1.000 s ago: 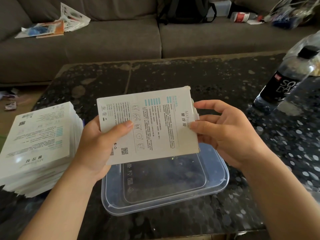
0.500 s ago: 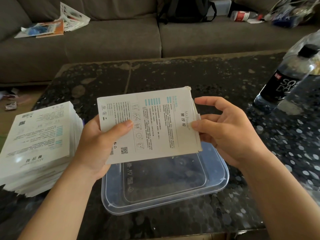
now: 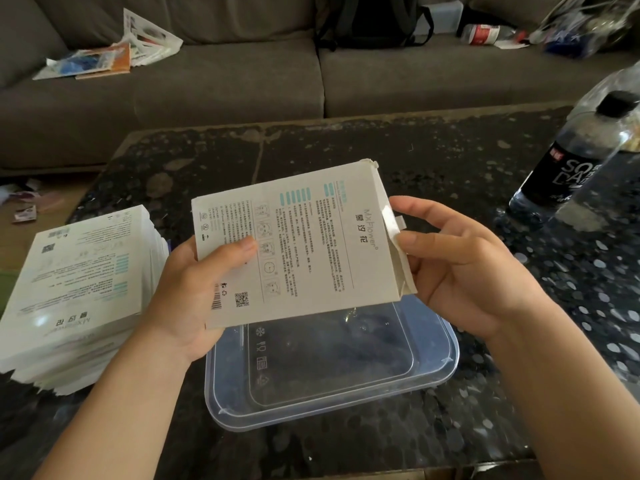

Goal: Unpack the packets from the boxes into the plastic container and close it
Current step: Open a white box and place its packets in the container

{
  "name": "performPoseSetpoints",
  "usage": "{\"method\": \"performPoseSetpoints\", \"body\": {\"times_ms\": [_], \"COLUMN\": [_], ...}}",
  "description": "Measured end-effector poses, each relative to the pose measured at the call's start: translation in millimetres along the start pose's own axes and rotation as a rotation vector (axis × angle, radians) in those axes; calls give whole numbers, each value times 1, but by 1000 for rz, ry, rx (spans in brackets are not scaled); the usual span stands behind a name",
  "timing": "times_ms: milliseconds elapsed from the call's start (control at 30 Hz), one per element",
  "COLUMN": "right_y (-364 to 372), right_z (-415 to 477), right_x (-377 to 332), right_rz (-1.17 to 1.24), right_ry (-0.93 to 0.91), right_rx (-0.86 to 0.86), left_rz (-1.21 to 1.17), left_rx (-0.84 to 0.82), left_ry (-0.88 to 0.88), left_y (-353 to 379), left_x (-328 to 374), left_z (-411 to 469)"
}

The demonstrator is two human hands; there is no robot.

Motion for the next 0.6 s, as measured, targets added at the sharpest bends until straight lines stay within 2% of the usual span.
{"method": "performPoseSetpoints", "body": {"times_ms": [467, 600], "right_y": [0, 5], "right_z": [8, 6], "right_x": [11, 16], "right_rz": [145, 227], "right_ry": [173, 225], "right_rx": [-139, -78], "left_rz": [-19, -30], "left_rx": [2, -21], "left_ry": [-46, -60], "left_y": [0, 1], "left_x": [-2, -3], "left_z": [0, 1]}}
Point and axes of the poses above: each hand's wrist, its own z-axis towards the middle knuckle, its own y-axis out of the palm, x = y × z, the point moved 2 cm from there along z, towards the middle knuckle, and after that the axes turned 9 degrees about x, right-handed, at the moved point
